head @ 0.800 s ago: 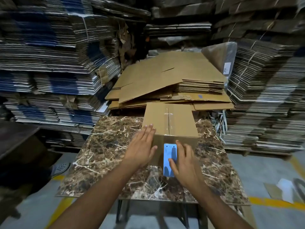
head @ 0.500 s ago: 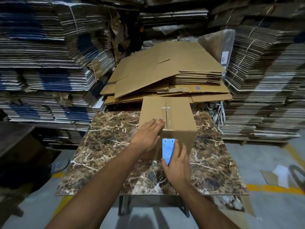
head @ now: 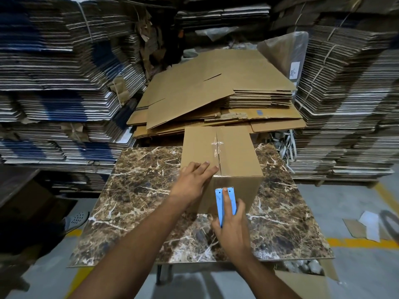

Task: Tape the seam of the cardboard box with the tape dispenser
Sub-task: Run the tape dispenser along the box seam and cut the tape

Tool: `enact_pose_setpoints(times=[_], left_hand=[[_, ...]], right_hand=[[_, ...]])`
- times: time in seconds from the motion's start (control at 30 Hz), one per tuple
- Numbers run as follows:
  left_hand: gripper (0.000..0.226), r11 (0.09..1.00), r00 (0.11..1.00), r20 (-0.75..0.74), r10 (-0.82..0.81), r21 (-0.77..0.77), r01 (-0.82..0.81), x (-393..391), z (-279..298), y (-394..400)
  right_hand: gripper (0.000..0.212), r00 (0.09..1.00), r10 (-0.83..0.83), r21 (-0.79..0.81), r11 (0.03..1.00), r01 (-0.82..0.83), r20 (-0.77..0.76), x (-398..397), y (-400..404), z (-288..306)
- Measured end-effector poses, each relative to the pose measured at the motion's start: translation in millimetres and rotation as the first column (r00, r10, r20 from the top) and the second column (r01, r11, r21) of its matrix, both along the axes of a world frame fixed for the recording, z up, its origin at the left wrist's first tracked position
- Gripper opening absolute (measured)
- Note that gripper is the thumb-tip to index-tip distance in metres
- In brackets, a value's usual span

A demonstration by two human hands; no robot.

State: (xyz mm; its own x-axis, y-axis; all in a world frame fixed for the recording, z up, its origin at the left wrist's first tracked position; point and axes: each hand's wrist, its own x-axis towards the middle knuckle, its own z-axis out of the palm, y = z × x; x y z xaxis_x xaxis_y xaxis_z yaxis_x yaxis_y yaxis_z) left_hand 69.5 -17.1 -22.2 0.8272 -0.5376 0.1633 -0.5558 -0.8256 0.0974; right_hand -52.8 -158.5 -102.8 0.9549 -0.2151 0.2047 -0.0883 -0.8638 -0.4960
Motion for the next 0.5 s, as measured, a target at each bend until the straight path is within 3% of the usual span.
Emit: enact_pose_setpoints(times=[0.1, 0.23, 0.37, 0.5], left_hand=[[0.053, 0.999, 0.998, 0.057, 0.024, 0.036, -0.026, -9.2, -4.3, -0.2], [0.044, 0.992, 0.984, 0.153, -0.091, 0.098, 0.077, -4.3, 12.9, -6.1], [0.047, 0.967, 0.970, 0.026, -0.240, 0.091, 0.237, 19.8, 19.9, -11.8], [0.073, 0.975, 0.975, -0.079, -0.208, 0.069, 0.213, 33.2, 12.2, -10.6]], right_hand=[[0.103, 1.000, 0.031, 0.046, 0.998, -0.031, 0.003, -6.9, -3.4, -0.7], [0.105, 0.997, 0.051, 0.114, 0.992, -0.057, 0.052, -12.3, -3.8, -1.3], [0.103, 0.995, 0.065, 0.094, 0.993, -0.072, 0.075, -9.8, -8.2, -0.5], [0.097, 0.989, 0.117, -0.007, 0.993, -0.117, 0.092, -11.0, -14.7, 8.7]])
